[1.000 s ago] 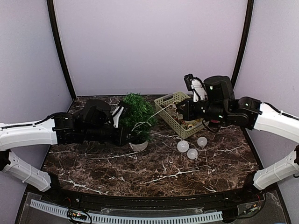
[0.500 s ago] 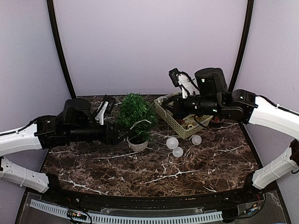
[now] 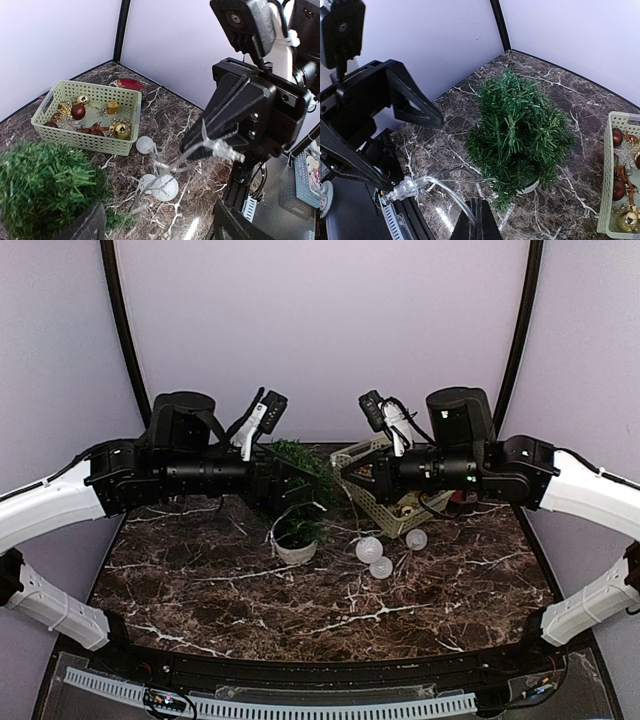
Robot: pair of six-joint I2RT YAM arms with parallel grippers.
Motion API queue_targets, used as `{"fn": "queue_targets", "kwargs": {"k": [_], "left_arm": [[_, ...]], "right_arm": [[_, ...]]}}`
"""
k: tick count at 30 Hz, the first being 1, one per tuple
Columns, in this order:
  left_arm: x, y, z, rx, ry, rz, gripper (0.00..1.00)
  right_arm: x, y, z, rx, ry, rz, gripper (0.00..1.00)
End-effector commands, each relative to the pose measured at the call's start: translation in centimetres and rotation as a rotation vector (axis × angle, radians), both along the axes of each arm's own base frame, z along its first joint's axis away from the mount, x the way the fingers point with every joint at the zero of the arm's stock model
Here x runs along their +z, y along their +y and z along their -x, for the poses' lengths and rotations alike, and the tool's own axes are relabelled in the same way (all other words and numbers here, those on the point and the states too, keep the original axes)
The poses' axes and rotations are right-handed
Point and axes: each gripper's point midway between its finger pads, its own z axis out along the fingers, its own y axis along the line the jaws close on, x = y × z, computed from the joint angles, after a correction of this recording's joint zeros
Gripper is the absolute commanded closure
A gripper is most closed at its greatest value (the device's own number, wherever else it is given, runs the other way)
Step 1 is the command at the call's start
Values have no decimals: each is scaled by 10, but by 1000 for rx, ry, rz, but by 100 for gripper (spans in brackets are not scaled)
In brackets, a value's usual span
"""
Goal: Decorate the small christmas tree
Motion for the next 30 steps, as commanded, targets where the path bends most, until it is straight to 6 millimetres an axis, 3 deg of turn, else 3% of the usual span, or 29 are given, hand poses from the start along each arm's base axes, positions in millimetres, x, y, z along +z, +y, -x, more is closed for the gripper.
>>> {"fn": "queue_targets", "kwargs": {"k": [1, 5, 7, 11, 14, 17, 26, 30], "left_arm": [[1, -22, -10, -62, -48, -52, 24], [-3, -35, -16, -80, -52, -70, 25], [-2, -38, -17, -89, -57, -67, 31], [0, -43, -15, -112, -65, -50, 56], [4, -45, -12, -128, -67, -31, 83], [4, -44, -11, -128, -65, -19, 98], [-2, -35, 3, -150, -27, 37, 100], [0, -33, 11, -177, -15, 67, 100]], "right_arm": [[21, 3, 16, 65, -5, -85, 100], [23, 1, 19, 73, 2, -92, 100], [21, 0, 21, 75, 9, -89, 100], [15, 0, 21, 76, 22, -83, 100], [7, -2, 16, 39, 27, -66, 100], [-4, -6, 7, -14, 26, -40, 100], [-63, -20, -30, -263, 46, -19, 100], [-99, -18, -35, -284, 56, 3, 70]]}}
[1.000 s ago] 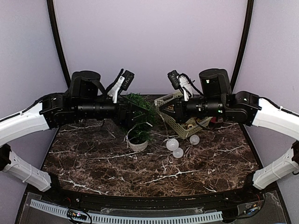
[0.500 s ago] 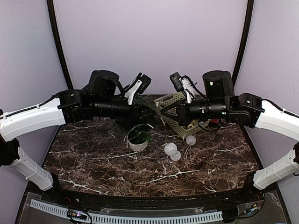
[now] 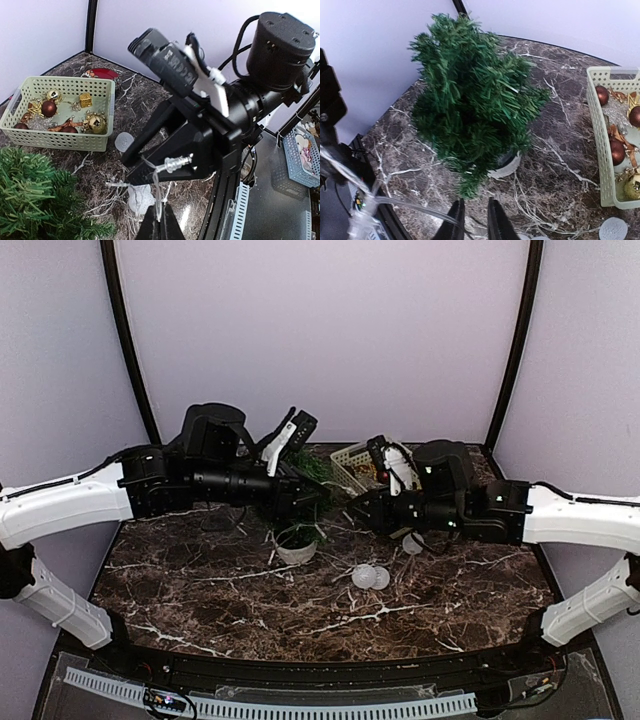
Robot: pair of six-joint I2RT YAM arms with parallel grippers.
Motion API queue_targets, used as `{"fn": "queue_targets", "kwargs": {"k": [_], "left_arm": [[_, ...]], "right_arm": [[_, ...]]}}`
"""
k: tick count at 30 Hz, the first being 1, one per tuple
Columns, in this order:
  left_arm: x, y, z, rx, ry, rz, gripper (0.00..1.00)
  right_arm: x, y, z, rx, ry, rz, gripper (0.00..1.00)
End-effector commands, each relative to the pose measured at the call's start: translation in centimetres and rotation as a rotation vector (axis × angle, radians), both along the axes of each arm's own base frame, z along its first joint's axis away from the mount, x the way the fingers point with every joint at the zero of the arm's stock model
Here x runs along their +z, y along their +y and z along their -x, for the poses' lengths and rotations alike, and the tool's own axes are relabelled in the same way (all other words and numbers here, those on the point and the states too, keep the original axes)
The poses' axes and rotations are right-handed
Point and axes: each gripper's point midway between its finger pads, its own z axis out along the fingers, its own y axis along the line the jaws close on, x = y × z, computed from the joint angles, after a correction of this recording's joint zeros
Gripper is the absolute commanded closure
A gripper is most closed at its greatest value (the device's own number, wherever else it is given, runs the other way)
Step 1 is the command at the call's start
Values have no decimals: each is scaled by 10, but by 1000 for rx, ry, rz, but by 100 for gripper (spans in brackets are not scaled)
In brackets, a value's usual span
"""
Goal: Decorate the small christmas tree
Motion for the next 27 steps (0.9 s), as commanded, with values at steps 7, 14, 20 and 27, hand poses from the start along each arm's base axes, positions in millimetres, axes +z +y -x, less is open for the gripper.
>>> {"fn": "queue_targets", "kwargs": {"k": [7, 14, 20, 27], "left_arm": [[27, 13, 11, -9, -11, 85, 100], [23, 16, 11, 9, 4, 89, 100], [22, 17, 10, 20, 9, 92, 100], [24, 22, 7, 55, 9, 109, 100]], "right_arm": [[-65, -27, -20, -146, 66, 72, 31], [-94, -71, -20, -213, 170, 23, 18], [-125, -79, -10, -187, 262, 7, 22], [-139, -58, 13, -22, 327, -38, 33]]}}
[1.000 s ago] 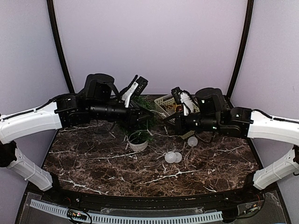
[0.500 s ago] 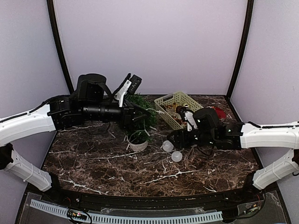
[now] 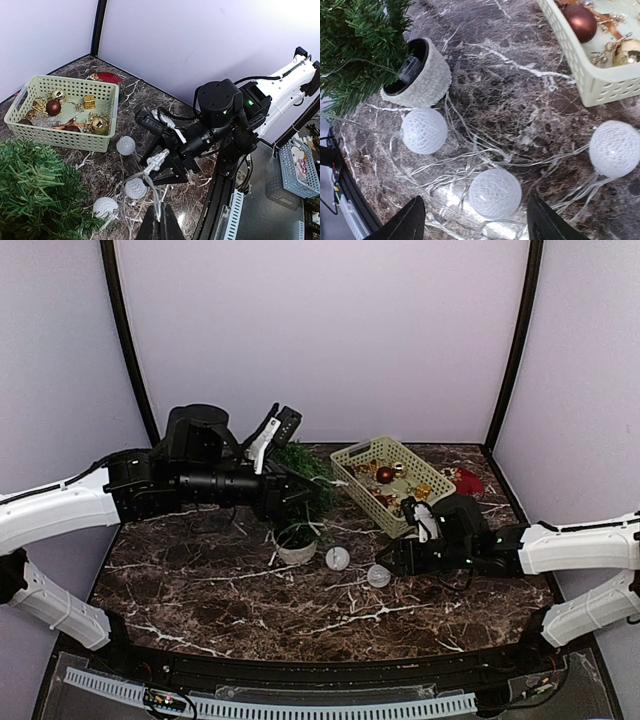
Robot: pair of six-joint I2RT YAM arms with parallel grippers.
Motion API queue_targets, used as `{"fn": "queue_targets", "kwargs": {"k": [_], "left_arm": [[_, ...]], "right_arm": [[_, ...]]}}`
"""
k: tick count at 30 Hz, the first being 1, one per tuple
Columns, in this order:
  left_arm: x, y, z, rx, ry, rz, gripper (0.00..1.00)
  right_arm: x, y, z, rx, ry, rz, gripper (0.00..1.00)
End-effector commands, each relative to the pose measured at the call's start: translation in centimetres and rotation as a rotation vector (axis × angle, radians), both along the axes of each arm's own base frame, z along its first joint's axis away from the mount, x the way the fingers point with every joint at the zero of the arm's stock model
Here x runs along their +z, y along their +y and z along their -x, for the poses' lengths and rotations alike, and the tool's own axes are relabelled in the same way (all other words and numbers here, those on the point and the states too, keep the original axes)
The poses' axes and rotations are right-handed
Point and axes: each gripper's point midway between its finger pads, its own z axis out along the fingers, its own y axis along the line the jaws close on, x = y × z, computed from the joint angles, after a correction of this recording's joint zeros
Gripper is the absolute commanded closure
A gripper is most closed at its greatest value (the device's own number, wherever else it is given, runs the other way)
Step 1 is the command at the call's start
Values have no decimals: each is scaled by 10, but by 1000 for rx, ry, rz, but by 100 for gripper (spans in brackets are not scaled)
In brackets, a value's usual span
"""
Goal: Decorate the small christmas tree
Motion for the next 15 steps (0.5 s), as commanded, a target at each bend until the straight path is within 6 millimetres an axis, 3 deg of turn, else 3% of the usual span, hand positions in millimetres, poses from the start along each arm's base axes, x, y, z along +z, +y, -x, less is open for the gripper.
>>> {"fn": "queue_targets", "kwargs": {"k": [1, 5, 8, 15], "left_arm": [[19, 10, -1, 33, -27, 64, 100], [24, 10, 1, 24, -28, 76, 100], [29, 11, 4, 17, -31, 82, 100], [34, 16, 8, 14, -27, 88, 100]], "right_arm": [[5, 21, 10, 101, 15, -101, 37], [6, 27, 16, 132, 14, -83, 42], [30, 40, 23, 207, -63, -93, 35], [79, 74, 17, 272, -216, -198, 26]]}}
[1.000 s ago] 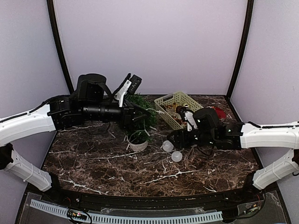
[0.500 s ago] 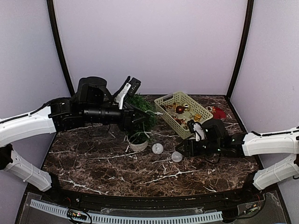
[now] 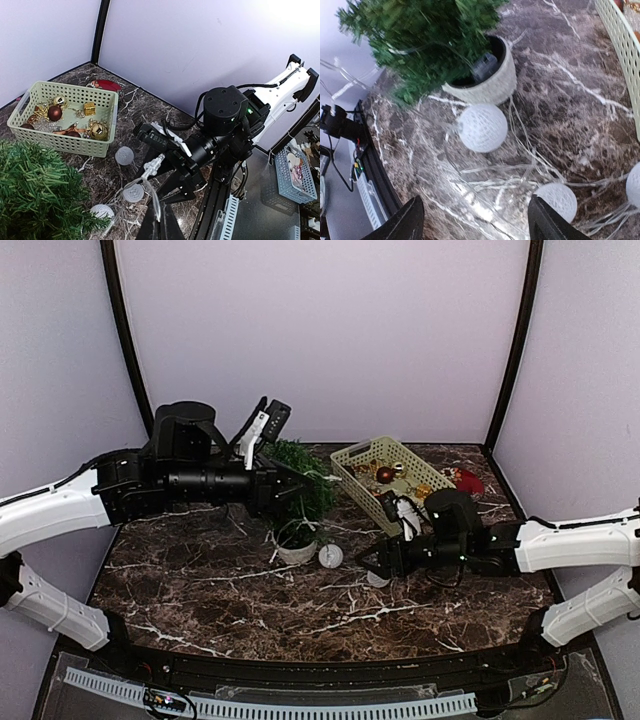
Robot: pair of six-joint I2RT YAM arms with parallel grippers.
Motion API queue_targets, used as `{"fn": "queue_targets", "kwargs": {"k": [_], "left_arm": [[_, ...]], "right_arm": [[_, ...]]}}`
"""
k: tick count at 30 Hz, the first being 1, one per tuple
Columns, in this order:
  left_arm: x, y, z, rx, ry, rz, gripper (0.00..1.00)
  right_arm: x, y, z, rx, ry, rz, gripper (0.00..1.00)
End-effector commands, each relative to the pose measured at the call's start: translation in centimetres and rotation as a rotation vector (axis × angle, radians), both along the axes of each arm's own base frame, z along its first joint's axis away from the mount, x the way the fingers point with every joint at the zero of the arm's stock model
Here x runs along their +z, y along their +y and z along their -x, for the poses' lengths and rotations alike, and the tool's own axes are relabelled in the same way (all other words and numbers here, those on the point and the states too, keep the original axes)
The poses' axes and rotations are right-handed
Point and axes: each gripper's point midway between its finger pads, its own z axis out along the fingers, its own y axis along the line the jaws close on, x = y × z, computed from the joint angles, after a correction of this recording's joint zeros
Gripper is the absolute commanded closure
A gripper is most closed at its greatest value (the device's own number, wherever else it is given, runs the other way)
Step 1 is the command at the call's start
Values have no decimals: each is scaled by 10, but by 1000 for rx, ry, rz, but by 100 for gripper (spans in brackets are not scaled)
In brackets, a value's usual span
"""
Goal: Decorate the small christmas tree
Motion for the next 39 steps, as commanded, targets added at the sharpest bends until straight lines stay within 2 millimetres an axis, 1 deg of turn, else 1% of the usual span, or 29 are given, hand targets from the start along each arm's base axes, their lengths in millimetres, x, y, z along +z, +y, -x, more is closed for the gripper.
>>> {"fn": "queue_targets", "kwargs": {"k": [1, 4, 8, 11, 12, 14, 17, 21, 25, 27, 29, 30, 32, 33, 34, 37, 38, 39], "left_arm": [[21, 8, 5, -4, -23, 51, 100], [23, 9, 5, 2, -27, 53, 100], [25, 10, 4, 7, -34, 56, 100], [26, 11, 4, 9, -37, 56, 100], [27, 12, 4, 14, -39, 57, 100], [28, 14, 3, 21, -43, 56, 100], [31, 17, 3, 34, -50, 59, 100], [34, 21, 2, 47, -59, 63, 100], [33, 25, 3, 56, -59, 65, 100], [33, 26, 3, 58, -58, 68, 100], [33, 26, 4, 58, -56, 69, 100], [32, 26, 4, 56, -54, 70, 100], [32, 26, 4, 56, -51, 71, 100], [31, 27, 5, 55, -50, 71, 100], [31, 27, 5, 58, -48, 72, 100], [27, 30, 6, 65, -38, 72, 100], [26, 30, 6, 66, -33, 74, 100], [25, 32, 7, 69, -32, 74, 100]], "right_arm": [[52, 35, -7, 71, -141, -147, 26], [52, 55, -8, 105, -147, -158, 26], [41, 78, -12, 118, -148, -153, 29], [32, 90, -17, 114, -143, -157, 35], [26, 93, -19, 107, -137, -145, 38], [17, 93, -22, 84, -130, -127, 40], [7, 88, -22, 57, -127, -91, 35], [-8, 76, -17, 23, -113, -39, 31], [-21, 69, -7, 25, -75, -27, 31], [-25, 69, -2, 31, -63, -26, 35], [-26, 72, 0, 36, -58, -34, 42], [-26, 73, 0, 38, -56, -42, 47], [-23, 77, -1, 38, -57, -68, 59], [-21, 79, -2, 38, -60, -80, 63], [-20, 82, -2, 41, -61, -92, 65], [-18, 89, -5, 43, -65, -116, 68], [-19, 91, -6, 42, -67, -118, 72], [-18, 92, -8, 39, -69, -117, 81]]}}
